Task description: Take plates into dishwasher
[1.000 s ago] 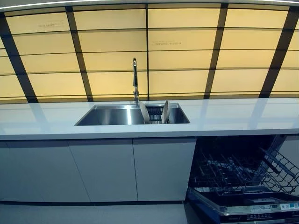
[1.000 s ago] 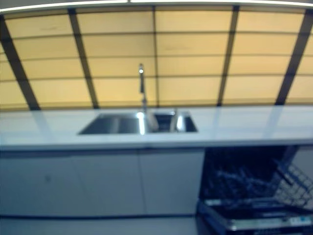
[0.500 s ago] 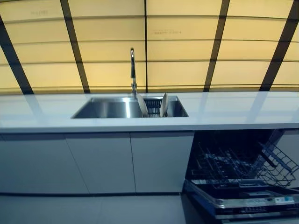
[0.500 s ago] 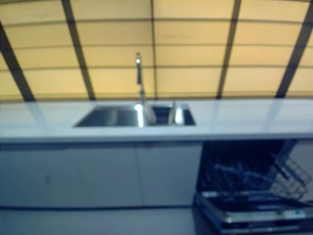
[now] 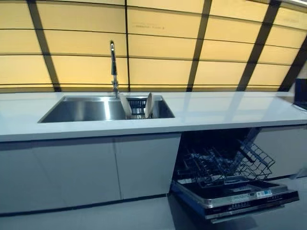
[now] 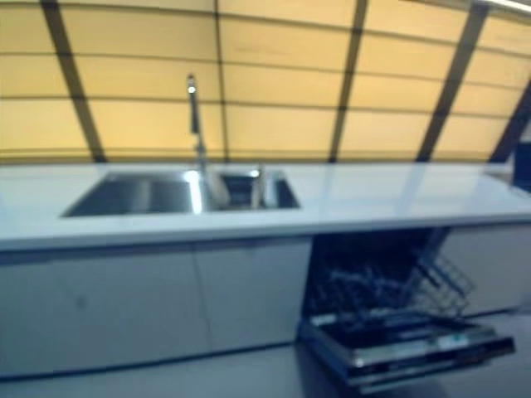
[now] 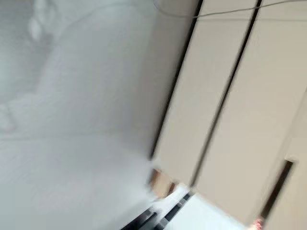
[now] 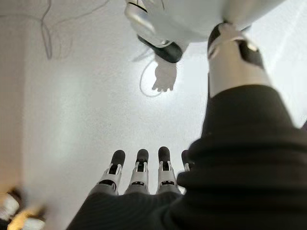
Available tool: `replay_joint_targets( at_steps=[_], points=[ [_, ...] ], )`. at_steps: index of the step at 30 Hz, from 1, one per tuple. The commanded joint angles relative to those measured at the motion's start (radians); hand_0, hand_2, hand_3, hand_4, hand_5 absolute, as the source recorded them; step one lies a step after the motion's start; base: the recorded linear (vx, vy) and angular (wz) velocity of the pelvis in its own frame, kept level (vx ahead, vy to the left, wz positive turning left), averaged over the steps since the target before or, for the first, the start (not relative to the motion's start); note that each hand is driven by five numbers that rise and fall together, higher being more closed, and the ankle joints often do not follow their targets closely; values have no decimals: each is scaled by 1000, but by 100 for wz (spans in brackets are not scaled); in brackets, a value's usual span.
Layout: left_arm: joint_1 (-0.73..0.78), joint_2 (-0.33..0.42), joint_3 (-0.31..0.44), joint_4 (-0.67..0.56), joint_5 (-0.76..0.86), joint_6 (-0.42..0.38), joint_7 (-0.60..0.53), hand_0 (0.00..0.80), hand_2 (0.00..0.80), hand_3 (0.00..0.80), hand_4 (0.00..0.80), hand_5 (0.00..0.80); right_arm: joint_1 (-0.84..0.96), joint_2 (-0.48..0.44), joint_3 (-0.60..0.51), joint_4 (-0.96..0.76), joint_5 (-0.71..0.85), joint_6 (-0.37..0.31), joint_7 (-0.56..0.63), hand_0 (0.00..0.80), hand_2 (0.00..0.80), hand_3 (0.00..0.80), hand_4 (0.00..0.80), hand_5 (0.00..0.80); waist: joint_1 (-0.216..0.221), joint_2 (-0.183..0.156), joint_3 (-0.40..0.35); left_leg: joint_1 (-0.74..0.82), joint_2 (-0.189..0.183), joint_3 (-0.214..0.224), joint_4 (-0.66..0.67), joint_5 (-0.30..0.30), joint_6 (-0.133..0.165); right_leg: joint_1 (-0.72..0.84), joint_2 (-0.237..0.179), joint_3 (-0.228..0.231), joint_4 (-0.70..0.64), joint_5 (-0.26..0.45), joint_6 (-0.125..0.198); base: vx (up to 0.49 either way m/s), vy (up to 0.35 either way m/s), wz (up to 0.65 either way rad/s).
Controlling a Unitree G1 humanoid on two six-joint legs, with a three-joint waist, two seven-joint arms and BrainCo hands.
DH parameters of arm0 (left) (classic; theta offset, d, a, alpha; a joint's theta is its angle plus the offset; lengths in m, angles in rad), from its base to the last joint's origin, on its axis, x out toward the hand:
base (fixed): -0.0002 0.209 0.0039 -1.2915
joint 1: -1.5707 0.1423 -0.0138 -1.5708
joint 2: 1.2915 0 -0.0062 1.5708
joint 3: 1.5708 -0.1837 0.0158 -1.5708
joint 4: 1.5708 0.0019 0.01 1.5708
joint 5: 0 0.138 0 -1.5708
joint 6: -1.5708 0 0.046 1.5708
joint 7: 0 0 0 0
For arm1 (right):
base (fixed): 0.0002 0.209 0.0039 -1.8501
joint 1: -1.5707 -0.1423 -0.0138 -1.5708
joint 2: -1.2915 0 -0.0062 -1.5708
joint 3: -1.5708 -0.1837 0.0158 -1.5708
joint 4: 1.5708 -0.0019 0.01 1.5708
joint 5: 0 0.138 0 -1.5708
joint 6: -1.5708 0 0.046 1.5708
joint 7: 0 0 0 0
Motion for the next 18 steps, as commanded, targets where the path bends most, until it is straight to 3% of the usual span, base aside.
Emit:
replay_joint_targets(
  at_steps=[1, 3, 6, 8, 9, 10, 11, 13, 17, 18],
  points=[
    [-34, 16, -35, -7, 107, -12, -24, 0, 0, 0, 0, 0, -17, 13, -18, -38, -13, 11, -22, 0, 0, 0, 0, 0, 13, 4, -67, -43, -68, -6, -49, 18, 60, 49, -70, -81, 256, 240, 99, 343, 273, -22],
    [-56, 33, -63, -7, 113, -8, -49, 0, 0, 0, 0, 0, -14, 1, -15, -52, -21, 10, -38, 0, 0, 0, 0, 0, -20, 34, -59, 24, -58, -24, -93, 21, 67, -95, -52, -92, 417, 280, 89, 398, 283, -15],
    [-71, 38, -75, -8, 111, 7, -58, 0, 0, 0, 0, 0, -13, -4, -10, -57, 11, 18, -51, 0, 0, 0, 0, 0, -44, 42, -52, 65, -55, -27, -121, 25, 60, -173, -39, -114, 377, 279, 82, 239, 80, 23],
    [-95, 35, -96, -1, 131, 12, -70, 0, 0, 0, 0, 0, -11, -8, -21, -50, 72, -2, -67, 0, 0, 0, 0, 0, -80, 35, -35, 149, -60, -38, -174, 17, 48, -261, -68, -181, 117, 297, 79, 396, -81, 28],
    [-101, 32, -101, 2, 157, 6, -82, 0, 0, 0, 0, 0, -11, -9, -33, -40, 108, -24, -67, 0, 0, 0, 0, 0, -93, 37, -23, 177, -56, -58, -198, 7, 44, -275, -59, -183, 20, 294, 82, 502, -185, 23],
    [-105, 23, -110, 14, 174, -5, -86, 0, 0, 0, 0, 0, -3, -8, -55, -32, 120, -45, -69, 0, 0, 0, 0, 0, -123, 26, -18, 208, -75, -90, -214, -13, 43, -314, -60, -132, -187, 384, 117, 545, -176, 28],
    [-104, 19, -112, 25, 175, -3, -92, 0, 0, 0, 0, 0, 5, -9, -81, -25, 119, -60, -71, 0, 0, 0, 0, 0, -143, 34, -13, 223, -76, -114, -213, -24, 42, -360, -55, -91, -260, 400, 133, 595, -157, 55],
    [-90, 13, -101, 38, 153, 3, -94, 0, 0, 0, 0, 0, 10, -14, -109, -31, 106, -44, -67, 0, 0, 0, 0, 0, -150, 52, -5, 251, -63, -121, -196, -47, 36, -432, -59, -97, -260, 379, 139, 482, -127, 66],
    [-43, 15, -72, 43, 194, -18, -81, 0, 0, 0, 0, 0, 17, -3, -109, -30, 140, -22, -39, 0, 0, 0, 0, 0, -152, 33, 7, 287, -68, -128, -135, -117, 54, -364, -73, -97, -258, 409, 119, 390, -184, 26],
    [-37, 16, -74, 39, 197, -25, -76, 0, 0, 0, 0, 0, 18, 2, -105, -27, 166, -24, -28, 0, 0, 0, 0, 0, -155, 25, 9, 292, -75, -134, -116, -137, 60, -362, -68, -83, -196, 412, 111, 382, -216, 22]
  ],
)
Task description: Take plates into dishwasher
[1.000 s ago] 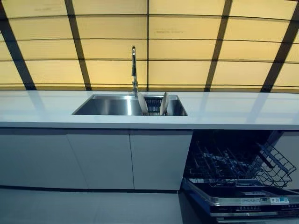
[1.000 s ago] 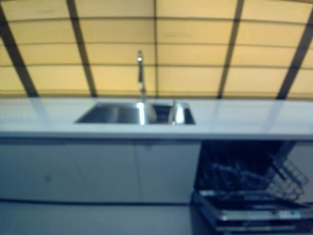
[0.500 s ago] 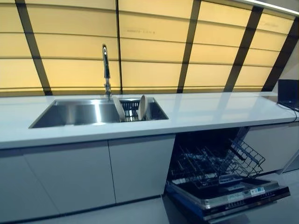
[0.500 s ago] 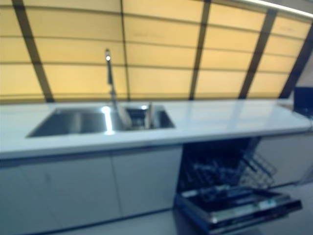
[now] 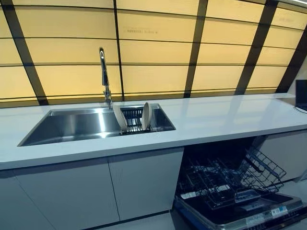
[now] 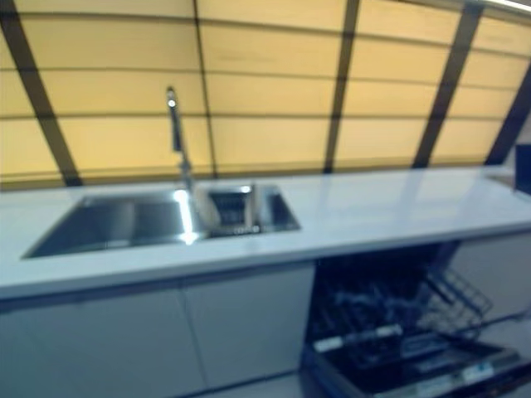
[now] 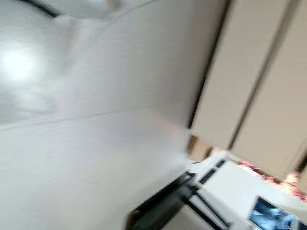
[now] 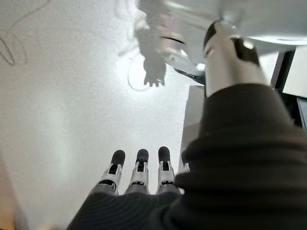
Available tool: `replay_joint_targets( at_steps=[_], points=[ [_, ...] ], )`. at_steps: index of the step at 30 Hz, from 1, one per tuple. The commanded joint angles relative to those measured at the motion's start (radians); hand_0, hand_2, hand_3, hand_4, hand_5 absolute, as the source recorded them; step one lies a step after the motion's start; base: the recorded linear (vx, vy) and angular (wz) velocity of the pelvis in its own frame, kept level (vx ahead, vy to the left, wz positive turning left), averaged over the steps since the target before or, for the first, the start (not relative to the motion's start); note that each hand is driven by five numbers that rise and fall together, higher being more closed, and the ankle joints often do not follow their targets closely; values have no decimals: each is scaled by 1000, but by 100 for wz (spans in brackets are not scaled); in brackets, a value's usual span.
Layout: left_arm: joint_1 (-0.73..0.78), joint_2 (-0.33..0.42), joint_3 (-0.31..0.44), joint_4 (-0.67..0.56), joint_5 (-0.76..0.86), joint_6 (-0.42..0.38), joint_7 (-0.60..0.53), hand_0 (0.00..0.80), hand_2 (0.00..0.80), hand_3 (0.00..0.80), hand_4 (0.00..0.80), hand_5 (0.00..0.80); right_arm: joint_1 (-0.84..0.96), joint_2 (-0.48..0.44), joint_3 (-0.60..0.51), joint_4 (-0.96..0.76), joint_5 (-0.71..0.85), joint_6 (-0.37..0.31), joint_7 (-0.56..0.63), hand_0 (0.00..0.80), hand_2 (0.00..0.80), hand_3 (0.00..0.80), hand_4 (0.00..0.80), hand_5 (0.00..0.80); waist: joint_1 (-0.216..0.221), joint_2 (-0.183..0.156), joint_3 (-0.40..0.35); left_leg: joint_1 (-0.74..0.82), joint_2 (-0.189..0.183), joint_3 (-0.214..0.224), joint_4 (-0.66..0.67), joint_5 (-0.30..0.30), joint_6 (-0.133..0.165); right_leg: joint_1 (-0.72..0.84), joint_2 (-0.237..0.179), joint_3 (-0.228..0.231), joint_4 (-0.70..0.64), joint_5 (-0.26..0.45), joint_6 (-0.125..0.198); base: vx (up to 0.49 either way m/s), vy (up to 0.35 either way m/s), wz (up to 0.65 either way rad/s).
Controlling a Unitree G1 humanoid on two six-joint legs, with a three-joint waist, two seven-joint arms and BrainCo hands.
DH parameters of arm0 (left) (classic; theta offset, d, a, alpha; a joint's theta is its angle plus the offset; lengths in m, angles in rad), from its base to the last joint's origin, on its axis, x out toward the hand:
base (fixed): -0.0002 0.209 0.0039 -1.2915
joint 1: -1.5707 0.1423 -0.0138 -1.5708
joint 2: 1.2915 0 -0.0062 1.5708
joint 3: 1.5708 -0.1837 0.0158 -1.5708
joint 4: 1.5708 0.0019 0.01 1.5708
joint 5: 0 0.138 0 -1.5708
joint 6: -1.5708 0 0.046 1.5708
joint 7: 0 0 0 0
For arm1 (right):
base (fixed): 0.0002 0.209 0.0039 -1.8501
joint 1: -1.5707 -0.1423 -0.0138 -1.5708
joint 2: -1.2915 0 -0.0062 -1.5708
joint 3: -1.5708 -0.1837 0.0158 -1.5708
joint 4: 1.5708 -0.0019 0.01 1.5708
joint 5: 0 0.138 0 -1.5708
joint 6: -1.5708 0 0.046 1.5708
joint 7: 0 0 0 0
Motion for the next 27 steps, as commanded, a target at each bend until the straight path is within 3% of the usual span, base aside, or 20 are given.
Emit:
replay_joint_targets(
  at_steps=[1, 4, 7, 9, 10, 11, 13, 15, 16, 17, 18, 19, 20, 24, 27],
  points=[
    [-12, 7, 4, 0, 73, -29, 10, 0, 0, 0, 0, 0, -30, 4, 11, 10, 79, 3, 28, 0, 0, 0, 0, 0, -15, 11, 28, 27, -28, 52, 98, -104, 20, -32, 27, 50, 37, 159, -33, 183, -104, 32],
    [-1, 5, 14, -8, 59, -36, 27, 0, 0, 0, 0, 0, -29, 6, 16, 4, 57, 23, 29, 0, 0, 0, 0, 0, -17, -1, 19, 48, -28, 43, 117, -135, 17, 0, 35, 51, 73, 155, -38, 358, -226, 66],
    [6, 8, 23, -18, 100, -50, 19, 0, 0, 0, 0, 0, -26, 0, 42, 10, 22, 52, 54, 0, 0, 0, 0, 0, -20, -11, -21, 99, 9, 56, 131, -164, -10, 43, 60, 59, 124, 120, -64, 418, -259, 56],
    [1, 7, 9, -19, 110, -68, 15, 0, 0, 0, 0, 0, -28, -2, 54, 12, 6, 56, 58, 0, 0, 0, 0, 0, -23, -11, -35, 106, 28, 60, 151, -148, -24, 55, 74, 62, 124, 104, -78, 312, -185, -2],
    [-6, 4, 1, -23, 92, -73, 14, 0, 0, 0, 0, 0, -31, -6, 64, 7, 6, 64, 62, 0, 0, 0, 0, 0, -26, -11, -45, 103, 48, 69, 183, -113, -40, 67, 85, 61, 117, 94, -89, 290, -193, -22],
    [-19, -3, -6, -30, 59, -92, 23, 0, 0, 0, 0, 0, -39, -13, 77, 0, -5, 72, 76, 0, 0, 0, 0, 0, -27, -15, -57, 88, 78, 103, 287, -27, -66, 90, 96, 43, 104, 76, -109, 315, -240, -23],
    [-35, -20, -15, -46, 41, -133, 48, 0, 0, 0, 0, 0, -45, -18, 98, -4, 8, 61, 84, 0, 0, 0, 0, 0, -19, -36, -52, -22, 104, 162, 541, 85, -87, 136, 97, 31, 88, 53, -141, 293, -282, -14],
    [-43, -27, -23, -67, 55, -133, 43, 0, 0, 0, 0, 0, -44, -21, 102, -17, -10, 57, 90, 0, 0, 0, 0, 0, 1, -61, -24, -175, 122, 215, 694, 93, -75, 184, 92, 31, 90, 22, -166, 211, -220, -4],
    [-48, -28, -31, -74, 39, -137, 43, 0, 0, 0, 0, 0, -44, -24, 107, -21, -5, 58, 85, 0, 0, 0, 0, 0, 17, -62, -6, -256, 96, 214, 703, 85, -63, 206, 93, 38, 94, 4, -166, 188, -80, 5],
    [-48, -28, -31, -76, 17, -150, 46, 0, 0, 0, 0, 0, -45, -28, 109, -14, -5, 48, 81, 0, 0, 0, 0, 0, 38, -54, 18, -299, 68, 207, 662, 72, -60, 239, 101, 53, 92, -10, -160, 226, 12, -16],
    [-44, -26, -25, -74, 9, -157, 51, 0, 0, 0, 0, 0, -53, -27, 111, -7, -4, 44, 81, 0, 0, 0, 0, 0, 55, -42, 29, -295, 54, 199, 541, 85, -66, 263, 115, 69, 89, -24, -150, 346, 76, -52],
    [-35, -19, -11, -71, -5, -174, 59, 0, 0, 0, 0, 0, -69, -29, 103, 11, -21, 34, 92, 0, 0, 0, 0, 0, 69, -31, 43, -300, 76, 225, 359, 108, -70, 292, 129, 85, 70, -34, -141, 395, 102, -67],
    [-34, -16, -6, -67, -18, -176, 59, 0, 0, 0, 0, 0, -72, -28, 99, 17, -24, 34, 99, 0, 0, 0, 0, 0, 78, -21, 47, -313, 86, 240, 260, 140, -80, 308, 140, 84, 66, -43, -139, 352, 89, -50],
    [-42, -13, 5, -63, -4, -156, 48, 0, 0, 0, 0, 0, -65, -23, 95, 14, -24, 42, 114, 0, 0, 0, 0, 0, 103, -12, 45, -358, 82, 232, 124, 201, -108, 355, 148, 90, 56, -71, -136, 240, 63, -39],
    [-54, -25, -4, -71, 41, -112, 48, 0, 0, 0, 0, 0, -68, -23, 98, 16, -98, 24, 122, 0, 0, 0, 0, 0, 104, -14, 24, -342, 78, 271, 88, 149, -91, 381, 121, 75, 61, -103, -119, 221, 99, -17]
  ],
)
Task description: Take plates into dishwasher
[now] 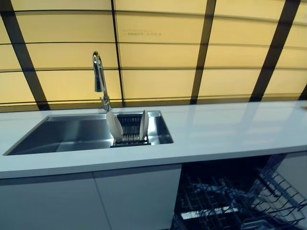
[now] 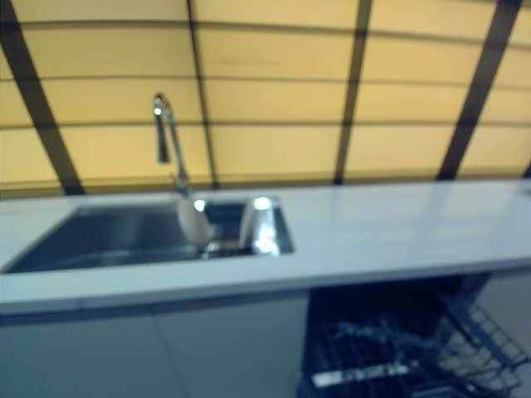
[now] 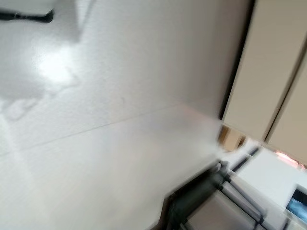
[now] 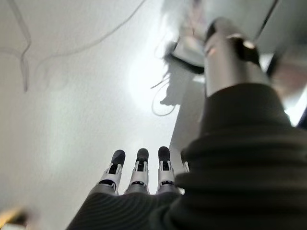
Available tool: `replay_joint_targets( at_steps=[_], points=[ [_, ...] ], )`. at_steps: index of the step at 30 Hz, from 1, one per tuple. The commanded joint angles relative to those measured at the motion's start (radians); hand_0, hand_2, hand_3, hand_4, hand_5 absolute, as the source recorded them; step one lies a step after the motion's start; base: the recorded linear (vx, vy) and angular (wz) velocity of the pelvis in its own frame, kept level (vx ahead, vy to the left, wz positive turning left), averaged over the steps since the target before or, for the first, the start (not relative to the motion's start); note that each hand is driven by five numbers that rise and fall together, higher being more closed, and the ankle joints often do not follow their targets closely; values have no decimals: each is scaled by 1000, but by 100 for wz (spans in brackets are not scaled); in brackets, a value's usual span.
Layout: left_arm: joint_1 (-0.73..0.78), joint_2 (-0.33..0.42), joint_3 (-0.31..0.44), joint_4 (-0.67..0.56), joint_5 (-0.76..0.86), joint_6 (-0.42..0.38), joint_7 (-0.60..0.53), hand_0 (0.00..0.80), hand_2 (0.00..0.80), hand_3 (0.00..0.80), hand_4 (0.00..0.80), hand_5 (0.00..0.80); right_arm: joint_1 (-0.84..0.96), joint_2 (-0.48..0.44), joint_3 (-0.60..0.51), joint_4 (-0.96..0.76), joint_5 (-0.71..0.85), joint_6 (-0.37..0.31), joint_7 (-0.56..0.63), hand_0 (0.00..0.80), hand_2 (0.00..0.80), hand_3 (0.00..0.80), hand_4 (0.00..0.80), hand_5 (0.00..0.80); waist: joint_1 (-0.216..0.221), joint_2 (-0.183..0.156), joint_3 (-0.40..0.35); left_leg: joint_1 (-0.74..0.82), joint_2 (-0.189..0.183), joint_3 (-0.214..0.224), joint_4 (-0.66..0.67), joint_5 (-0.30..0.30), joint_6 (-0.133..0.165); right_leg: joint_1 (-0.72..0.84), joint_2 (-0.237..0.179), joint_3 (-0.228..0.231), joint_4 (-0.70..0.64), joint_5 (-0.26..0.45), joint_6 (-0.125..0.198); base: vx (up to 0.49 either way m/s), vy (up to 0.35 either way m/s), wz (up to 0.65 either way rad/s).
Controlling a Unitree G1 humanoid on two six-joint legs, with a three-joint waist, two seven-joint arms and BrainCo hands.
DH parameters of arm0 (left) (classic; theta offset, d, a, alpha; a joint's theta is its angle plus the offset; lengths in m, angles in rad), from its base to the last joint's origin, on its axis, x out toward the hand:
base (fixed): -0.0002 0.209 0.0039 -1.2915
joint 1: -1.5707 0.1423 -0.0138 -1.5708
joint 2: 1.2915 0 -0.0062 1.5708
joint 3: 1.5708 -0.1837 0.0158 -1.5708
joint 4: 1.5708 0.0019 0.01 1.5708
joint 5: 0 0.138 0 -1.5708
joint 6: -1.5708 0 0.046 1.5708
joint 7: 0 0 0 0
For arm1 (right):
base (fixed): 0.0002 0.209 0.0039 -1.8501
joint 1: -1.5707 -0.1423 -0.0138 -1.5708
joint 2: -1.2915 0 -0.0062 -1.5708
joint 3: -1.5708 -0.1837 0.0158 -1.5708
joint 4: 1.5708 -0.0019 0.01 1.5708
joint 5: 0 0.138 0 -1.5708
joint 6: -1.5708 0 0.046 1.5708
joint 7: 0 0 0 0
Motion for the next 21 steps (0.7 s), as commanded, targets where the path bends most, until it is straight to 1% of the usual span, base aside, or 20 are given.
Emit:
replay_joint_targets(
  at_steps=[1, 2, 3, 4, 5, 8, 10, 11, 12, 15, 19, 21],
  points=[
    [-94, -33, -4, 5, 48, 23, 0, 0, 0, 0, 0, 0, -64, -20, -6, -36, -89, -35, 7, 0, 0, 0, 0, 0, -4, 0, 31, -131, -51, 7, -130, 156, 26, 244, -31, 39, -417, 172, 60, 230, 94, 50],
    [-104, -24, -22, 1, 33, 27, 7, 0, 0, 0, 0, 0, -59, -20, 17, -44, -83, -54, 14, 0, 0, 0, 0, 0, -8, 0, 19, -103, -59, -12, -128, 125, 43, 247, -44, 31, -389, 146, 72, 243, 87, 47],
    [-108, -20, -29, -3, 31, 31, 5, 0, 0, 0, 0, 0, -56, -19, 21, -52, -90, -75, 32, 0, 0, 0, 0, 0, -11, 2, 14, -85, -60, -15, -138, 117, 47, 247, -49, 23, -384, 143, 75, 292, 96, 30],
    [-112, -16, -37, -6, 32, 38, 1, 0, 0, 0, 0, 0, -55, -18, 23, -63, -119, -88, 51, 0, 0, 0, 0, 0, -14, 3, 9, -62, -62, -20, -159, 115, 52, 246, -53, 13, -385, 145, 77, 274, 63, 8],
    [-121, -3, -48, -9, 32, 42, 0, 0, 0, 0, 0, 0, -56, -12, 58, -86, -160, -122, 63, 0, 0, 0, 0, 0, -11, 4, -4, -31, -68, -37, -194, 119, 61, 236, -55, -4, -390, 150, 79, 239, 33, -1],
    [-128, 7, -64, -8, 52, 44, -3, 0, 0, 0, 0, 0, -76, -14, 106, -137, -178, -173, 69, 0, 0, 0, 0, 0, 5, -10, -12, -34, -79, -60, -198, 122, 70, 225, -55, -10, -395, 158, 79, 127, -17, -8],
    [-131, 11, -70, -6, 59, 41, -1, 0, 0, 0, 0, 0, -88, -22, 137, -174, -214, -193, 76, 0, 0, 0, 0, 0, 13, -20, -11, -44, -81, -58, -197, 124, 70, 219, -56, -16, -399, 164, 80, 49, -23, -21],
    [-132, 11, -71, -6, 59, 41, -1, 0, 0, 0, 0, 0, -89, -23, 139, -177, -216, -193, 77, 0, 0, 0, 0, 0, 14, -21, -11, -45, -81, -58, -197, 124, 70, 218, -56, -17, -399, 164, 80, 52, -18, -13],
    [-134, 13, -74, -5, 61, 40, 0, 0, 0, 0, 0, 0, -96, -29, 157, -199, -236, -200, 93, 0, 0, 0, 0, 0, 21, -29, -9, -51, -82, -56, -197, 126, 70, 215, -57, -21, -404, 168, 81, 49, -18, 1],
    [-135, 10, -73, -2, 71, 36, 3, 0, 0, 0, 0, 0, -103, -33, 184, -240, -233, -205, 110, 0, 0, 0, 0, 0, 37, -47, -1, -57, -84, -56, -210, 132, 71, 199, -63, -34, -416, 186, 91, 73, -10, 10],
    [-142, 14, -66, -4, 70, 42, 12, 0, 0, 0, 0, 0, -111, -32, 187, -246, -215, -171, 130, 0, 0, 0, 0, 0, 51, -52, 0, -50, -93, -76, -221, 128, 79, 183, -70, -44, -423, 197, 97, 74, 33, 3],
    [-150, 15, -76, 1, 124, 43, 1, 0, 0, 0, 0, 0, -118, -21, 185, -234, -208, -123, 121, 0, 0, 0, 0, 0, 60, -53, -6, -54, -104, -94, -222, 127, 92, 176, -69, -39, -382, 183, 101, 132, 74, 1]
  ],
)
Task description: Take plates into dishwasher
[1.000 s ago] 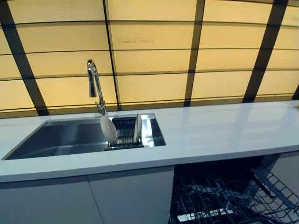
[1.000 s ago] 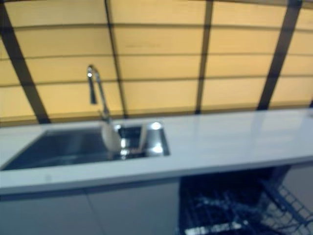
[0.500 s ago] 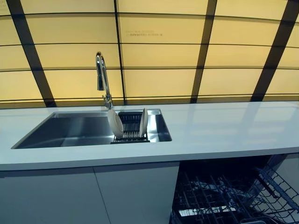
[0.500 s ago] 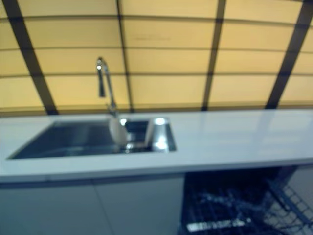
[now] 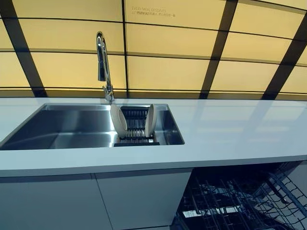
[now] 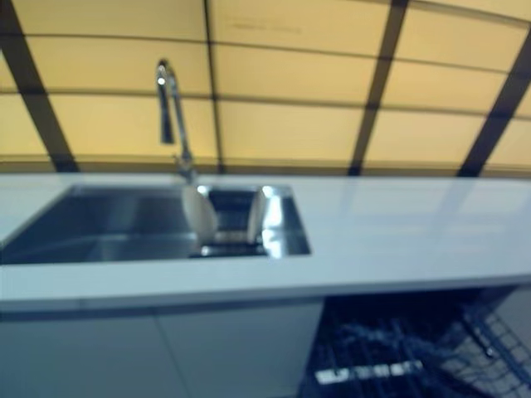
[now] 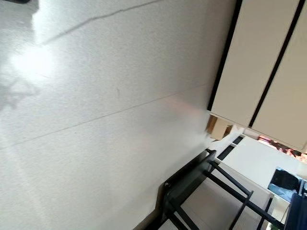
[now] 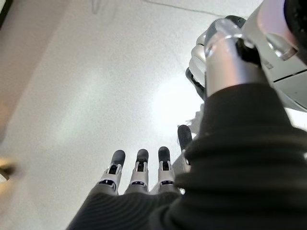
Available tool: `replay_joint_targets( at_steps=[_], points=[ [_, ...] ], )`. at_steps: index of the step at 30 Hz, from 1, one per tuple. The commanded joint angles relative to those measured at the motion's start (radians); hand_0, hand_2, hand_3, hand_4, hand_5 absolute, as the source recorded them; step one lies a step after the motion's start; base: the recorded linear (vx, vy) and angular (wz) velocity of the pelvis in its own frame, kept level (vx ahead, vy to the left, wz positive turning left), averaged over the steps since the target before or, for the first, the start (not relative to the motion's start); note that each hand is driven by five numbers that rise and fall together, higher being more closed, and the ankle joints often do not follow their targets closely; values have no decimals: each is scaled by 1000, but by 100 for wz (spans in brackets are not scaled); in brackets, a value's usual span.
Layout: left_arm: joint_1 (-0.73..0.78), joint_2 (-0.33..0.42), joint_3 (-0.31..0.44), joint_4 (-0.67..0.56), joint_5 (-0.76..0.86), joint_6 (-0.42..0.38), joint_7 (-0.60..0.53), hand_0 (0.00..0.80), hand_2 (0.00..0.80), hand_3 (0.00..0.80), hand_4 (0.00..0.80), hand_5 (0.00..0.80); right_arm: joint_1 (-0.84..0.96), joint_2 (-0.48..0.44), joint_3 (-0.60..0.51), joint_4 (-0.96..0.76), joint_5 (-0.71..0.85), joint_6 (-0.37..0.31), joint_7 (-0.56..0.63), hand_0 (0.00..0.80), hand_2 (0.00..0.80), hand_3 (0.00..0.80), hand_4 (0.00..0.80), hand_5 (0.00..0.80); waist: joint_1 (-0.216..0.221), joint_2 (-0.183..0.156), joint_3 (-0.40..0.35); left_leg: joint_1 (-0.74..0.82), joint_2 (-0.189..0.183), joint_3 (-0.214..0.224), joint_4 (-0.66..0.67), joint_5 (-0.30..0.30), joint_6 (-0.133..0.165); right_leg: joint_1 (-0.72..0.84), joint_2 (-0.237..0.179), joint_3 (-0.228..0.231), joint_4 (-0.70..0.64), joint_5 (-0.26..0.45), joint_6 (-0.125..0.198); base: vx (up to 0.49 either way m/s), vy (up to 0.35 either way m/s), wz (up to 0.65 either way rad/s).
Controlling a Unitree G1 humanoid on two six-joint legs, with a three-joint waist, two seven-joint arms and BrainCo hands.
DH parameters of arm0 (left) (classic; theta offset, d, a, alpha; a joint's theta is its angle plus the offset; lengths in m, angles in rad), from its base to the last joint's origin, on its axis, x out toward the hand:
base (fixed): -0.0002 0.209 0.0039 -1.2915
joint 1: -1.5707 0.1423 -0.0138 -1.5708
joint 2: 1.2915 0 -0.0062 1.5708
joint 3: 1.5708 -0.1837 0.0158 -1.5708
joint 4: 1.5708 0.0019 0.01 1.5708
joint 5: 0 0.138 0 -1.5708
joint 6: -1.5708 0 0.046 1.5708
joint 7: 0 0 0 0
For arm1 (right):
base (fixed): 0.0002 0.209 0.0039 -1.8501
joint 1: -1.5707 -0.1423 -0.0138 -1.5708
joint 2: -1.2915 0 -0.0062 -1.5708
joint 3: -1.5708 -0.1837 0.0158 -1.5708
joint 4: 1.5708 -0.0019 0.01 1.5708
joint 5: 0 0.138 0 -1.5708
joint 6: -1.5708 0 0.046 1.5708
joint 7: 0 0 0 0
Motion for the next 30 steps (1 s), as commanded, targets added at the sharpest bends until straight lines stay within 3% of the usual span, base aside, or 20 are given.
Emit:
replay_joint_targets(
  at_steps=[1, 2, 3, 5, 8, 10, 17, 22, 26, 30],
  points=[
    [-75, -6, -40, 35, 106, 2, -3, 0, 0, 0, 0, 0, -181, 54, 5, -166, 20, -39, -43, 0, 0, 0, 0, 0, 57, -31, -10, -39, -56, -42, 14, -33, 52, -3, -56, -2, 148, 51, 93, 175, 158, 13],
    [-74, -1, -60, 31, 129, 9, -17, 0, 0, 0, 0, 0, -179, 61, -10, -144, 25, -11, -52, 0, 0, 0, 0, 0, 53, -19, -11, -24, -58, -28, 8, -36, 72, -67, -74, -22, 367, 131, 129, 162, 178, 20],
    [-73, 1, -67, 31, 143, 16, -27, 0, 0, 0, 0, 0, -173, 62, -16, -135, 27, -7, -53, 0, 0, 0, 0, 0, 47, -8, -8, -12, -53, -23, 8, -44, 79, -117, -76, -24, 476, 159, 136, 227, 198, 19],
    [-66, 8, -83, 36, 175, 34, -45, 0, 0, 0, 0, 0, -149, 58, -26, -120, 40, -5, -67, 0, 0, 0, 0, 0, 4, 12, 10, 41, -46, -56, 4, -60, 80, -243, -44, 7, 573, 181, 129, 255, 86, 15],
    [-69, 22, -88, 30, 164, 28, -66, 0, 0, 0, 0, 0, -136, 54, -29, -111, 21, -43, -54, 0, 0, 0, 0, 0, -23, 12, 27, 87, -30, -70, -4, -80, 63, -273, -99, -16, 393, 194, 119, 179, -93, 64],
    [-91, 20, -103, 28, 158, 14, -71, 0, 0, 0, 0, 0, -157, 51, -12, -99, -2, -76, -50, 0, 0, 0, 0, 0, -40, 8, 36, 94, -29, -98, -4, -101, 57, -291, -87, 17, 196, 201, 123, 40, -188, 53],
    [-113, 7, -108, -4, 135, -13, -25, 0, 0, 0, 0, 0, -207, 20, 36, -143, -130, -143, -73, 0, 0, 0, 0, 0, -15, -7, 21, 73, -47, -106, -4, -96, 51, -175, -55, 18, 51, 171, 102, 40, -89, 27],
    [-72, 19, -78, -4, 92, 84, 19, 0, 0, 0, 0, 0, -224, -34, 80, -258, -231, -208, -29, 0, 0, 0, 0, 0, 0, -27, -4, 87, -51, -105, -4, -103, 39, -106, -56, 9, -38, 197, 104, 108, -64, 12],
    [-49, 39, -14, 18, 108, 150, 47, 0, 0, 0, 0, 0, -264, -106, 121, -496, -261, -246, 94, 0, 0, 0, 0, 0, -2, -46, -19, 93, -50, -102, -4, -110, 35, -96, -54, 10, -42, 201, 106, 69, -42, -40],
    [-42, 51, 17, 7, 96, 180, 17, 0, 0, 0, 0, 0, -324, -264, 144, -872, -105, -239, 336, 0, 0, 0, 0, 0, -21, -50, -22, 101, -46, -81, -4, -115, 30, -101, -58, 8, -33, 200, 107, 39, 23, 22]
  ],
)
